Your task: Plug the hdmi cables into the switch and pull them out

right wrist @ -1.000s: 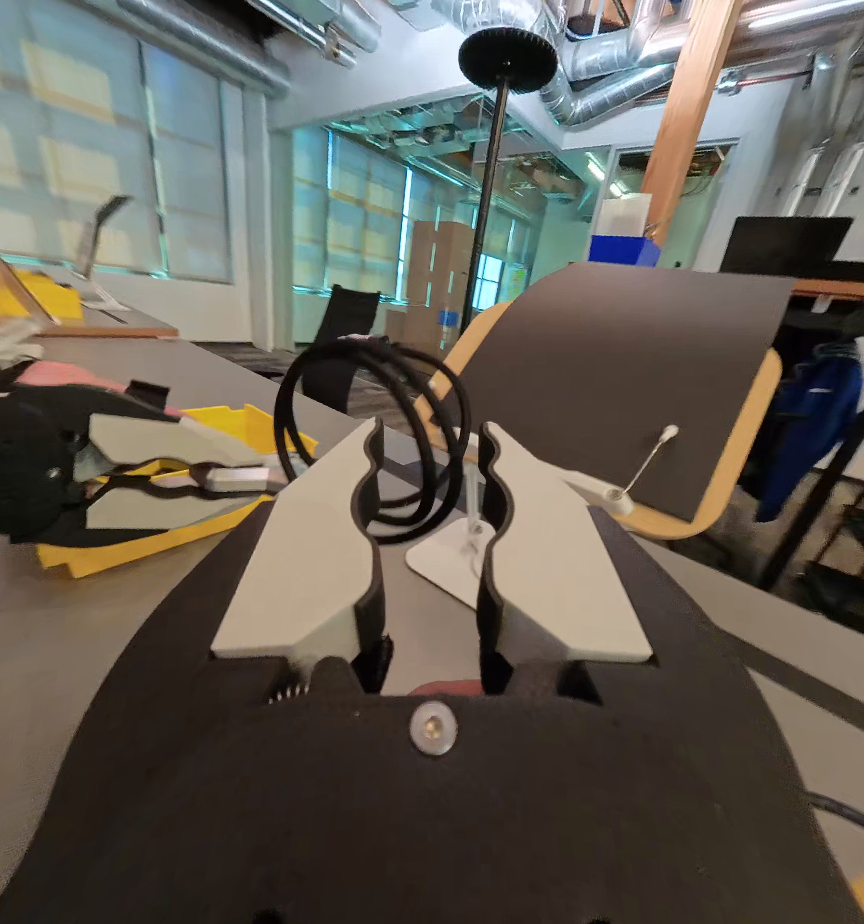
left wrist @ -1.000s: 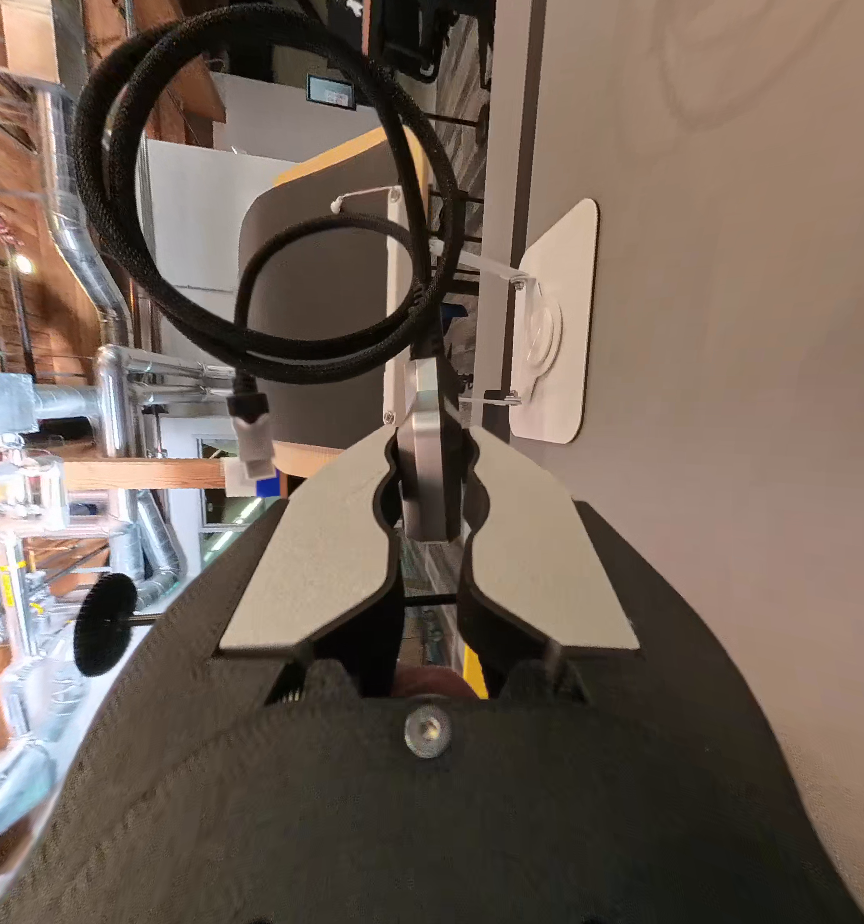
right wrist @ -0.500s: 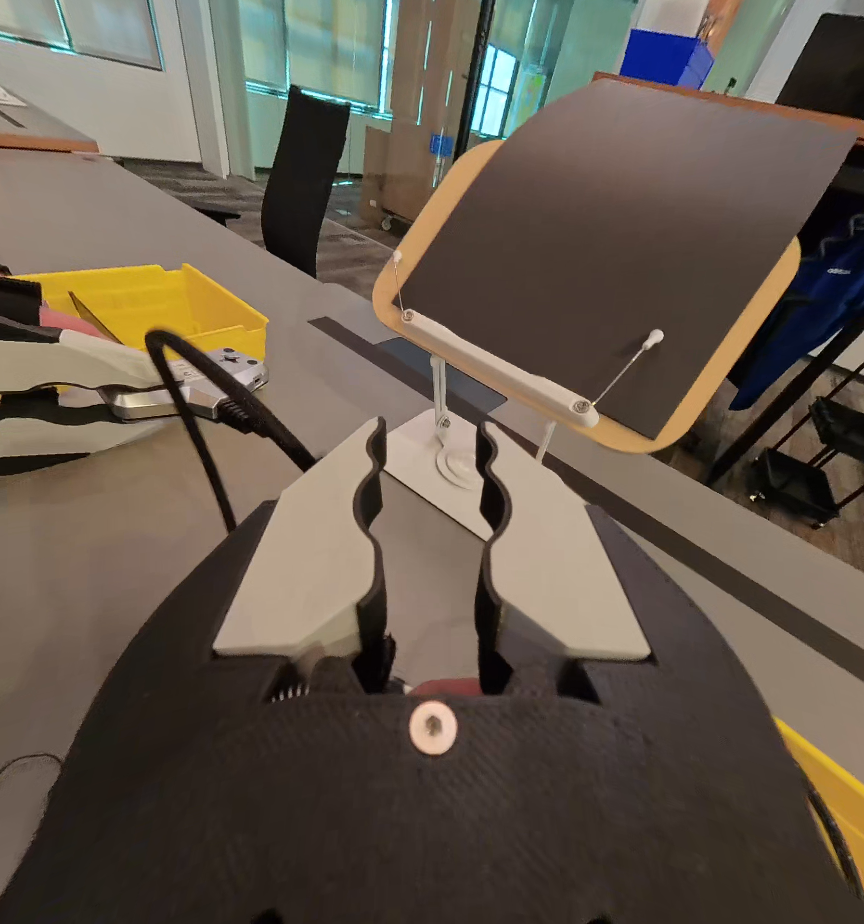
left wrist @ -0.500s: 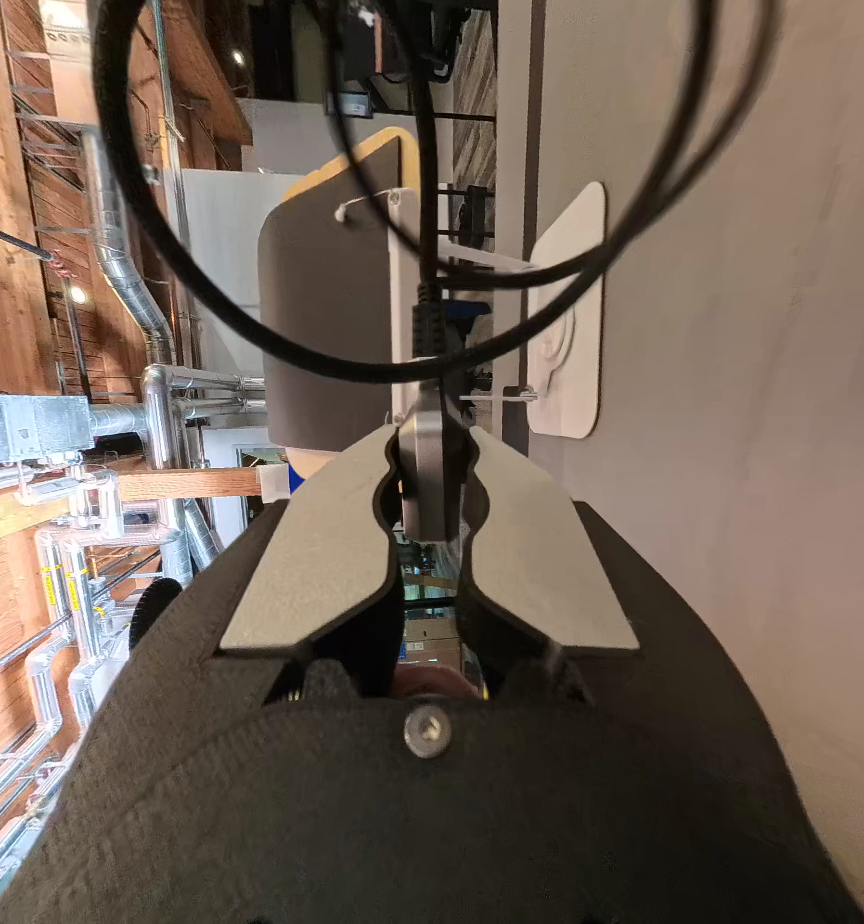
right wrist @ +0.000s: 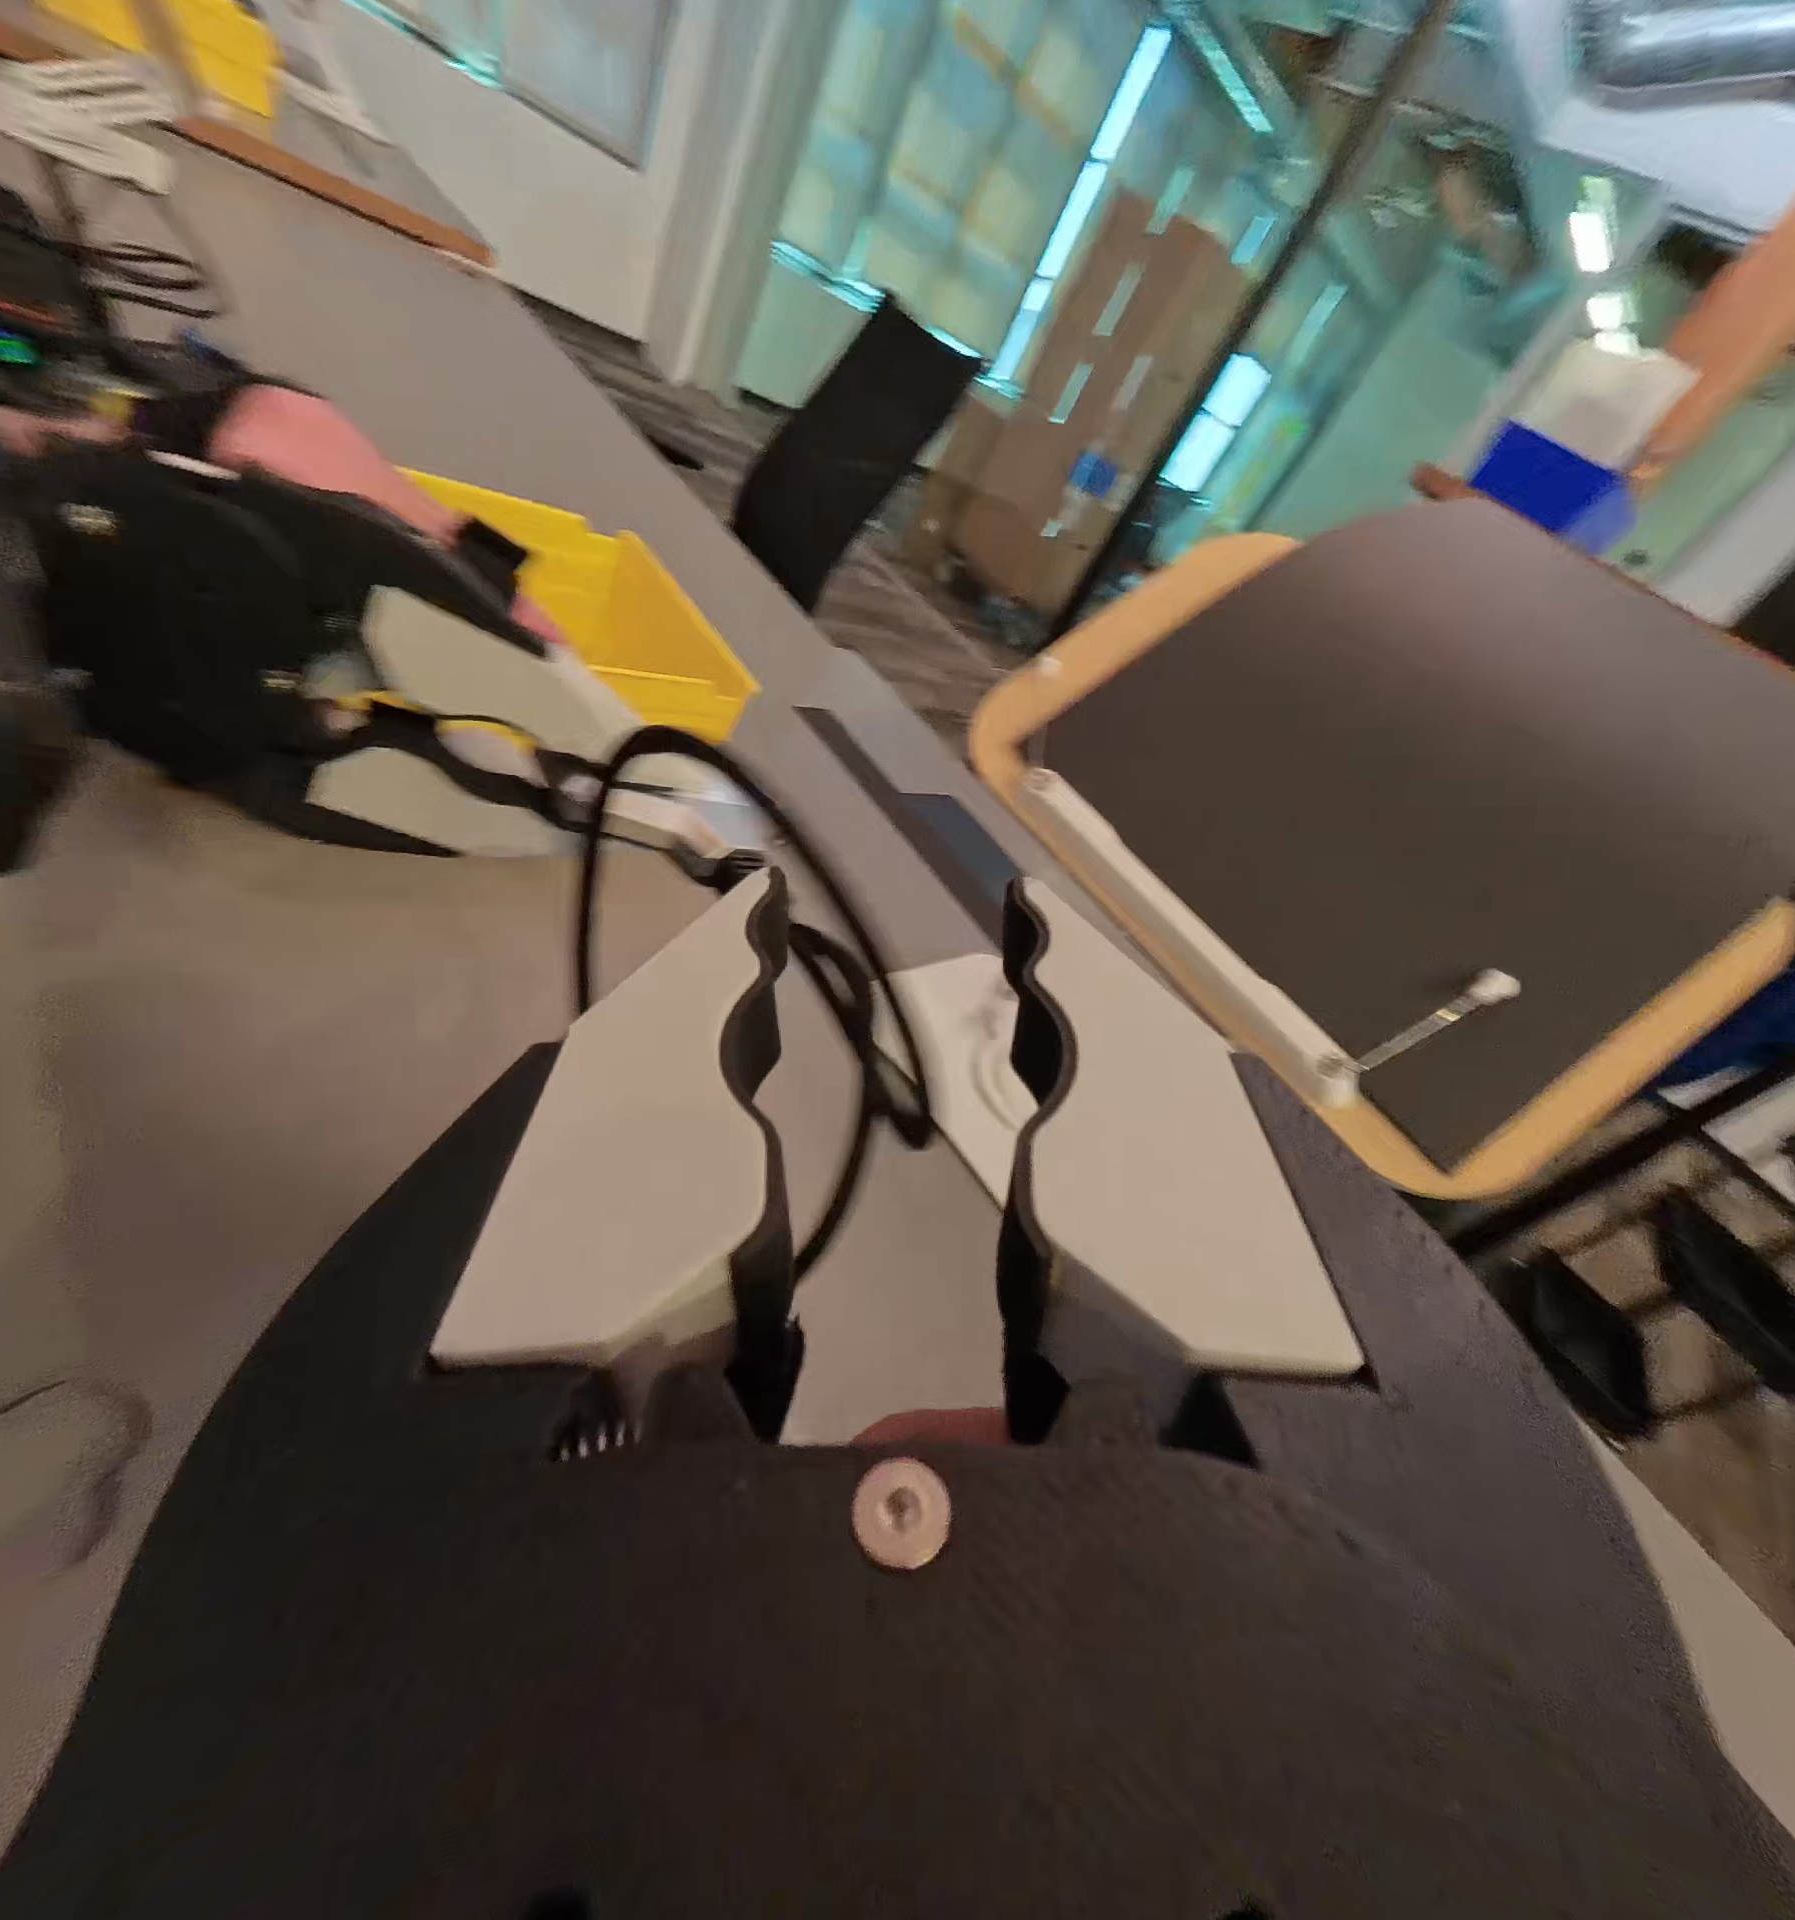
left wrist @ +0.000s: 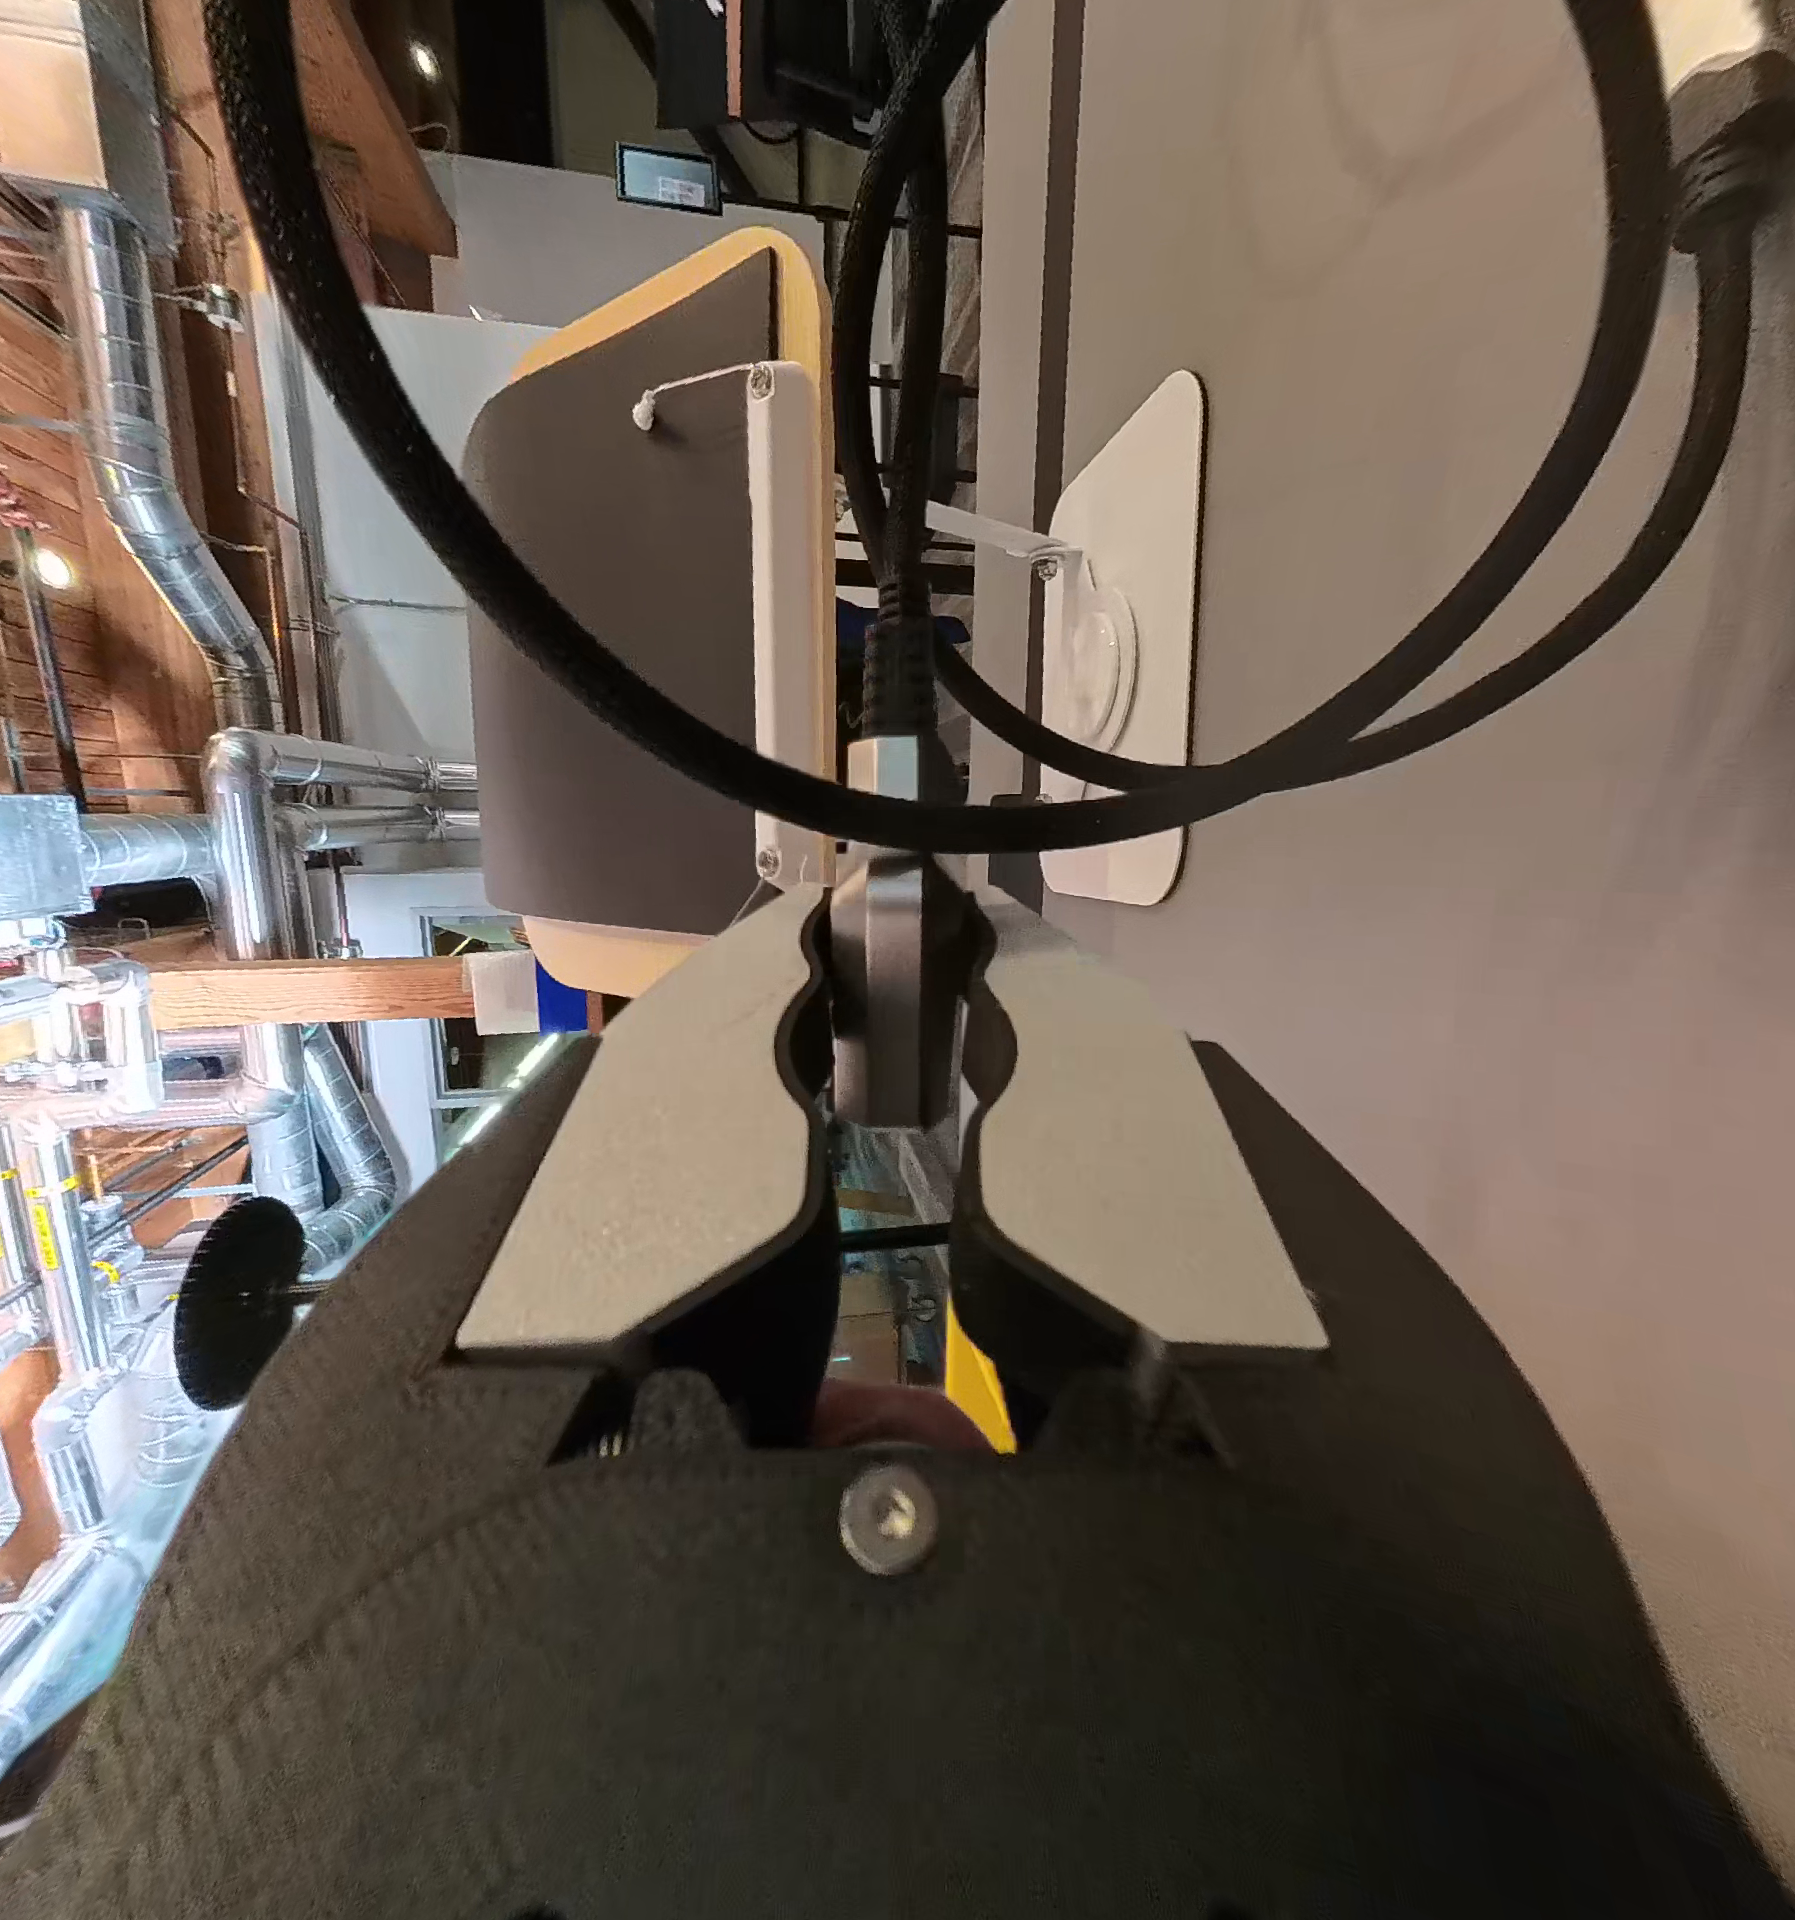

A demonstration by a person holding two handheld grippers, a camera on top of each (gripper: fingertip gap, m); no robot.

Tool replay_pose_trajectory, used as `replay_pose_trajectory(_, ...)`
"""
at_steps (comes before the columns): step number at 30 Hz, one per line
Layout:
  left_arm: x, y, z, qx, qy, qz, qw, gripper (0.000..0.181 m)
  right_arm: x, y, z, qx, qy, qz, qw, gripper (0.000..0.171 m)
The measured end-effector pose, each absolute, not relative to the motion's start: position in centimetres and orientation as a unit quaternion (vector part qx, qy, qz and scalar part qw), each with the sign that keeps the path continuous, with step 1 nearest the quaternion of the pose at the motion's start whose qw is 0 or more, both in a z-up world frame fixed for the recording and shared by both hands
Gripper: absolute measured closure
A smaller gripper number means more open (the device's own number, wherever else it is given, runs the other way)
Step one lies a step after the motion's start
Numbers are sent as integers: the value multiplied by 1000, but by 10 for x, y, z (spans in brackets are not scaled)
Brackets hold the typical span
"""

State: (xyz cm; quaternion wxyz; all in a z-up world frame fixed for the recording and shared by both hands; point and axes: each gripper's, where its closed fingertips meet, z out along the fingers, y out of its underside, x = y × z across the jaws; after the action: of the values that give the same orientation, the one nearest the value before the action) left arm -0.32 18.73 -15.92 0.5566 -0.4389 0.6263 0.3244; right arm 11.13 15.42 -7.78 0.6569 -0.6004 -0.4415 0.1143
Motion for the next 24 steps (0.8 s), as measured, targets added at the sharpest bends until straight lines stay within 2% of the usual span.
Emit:
replay_pose_trajectory(2, -4, 188, -159, -449, 621, 315, 560, 162, 95, 138, -85, -592, -485, 132, 630, 130)
replay_pose_trajectory(3, -4, 188, -158, -450, 620, 314, 561, 162, 89, 134, -94, -590, -511, 123, 613, 138)
replay_pose_trajectory(5, -2, 187, -158, -451, 622, 310, 560, 162, 84, 140, -105, -587, -527, 77, 610, 141)
replay_pose_trajectory(10, 0, 186, -158, -469, 616, 292, 562, 162, 43, 124, -149, -599, -583, 103, 540, 122)
replay_pose_trajectory(12, 4, 183, -157, -481, 611, 276, 565, 161, 32, 133, -182, -619, -598, 65, 505, 125)
replay_pose_trajectory(13, 5, 182, -156, -487, 608, 266, 567, 161, 27, 139, -200, -627, -604, 46, 490, 128)
replay_pose_trajectory(15, 8, 179, -153, -494, 604, 254, 572, 162, 26, 160, -225, -639, -595, -17, 488, 164)
replay_pose_trajectory(17, 7, 177, -150, -498, 602, 251, 572, 162, 27, 169, -241, -641, -595, -43, 483, 168)
replay_pose_trajectory(19, 3, 180, -148, -502, 601, 251, 569, 162, 24, 159, -242, -640, -600, -4, 480, 169)
replay_pose_trajectory(24, -19, 196, -135, -539, 575, 235, 569, 161, 56, 148, -189, -645, -547, 59, 531, 170)
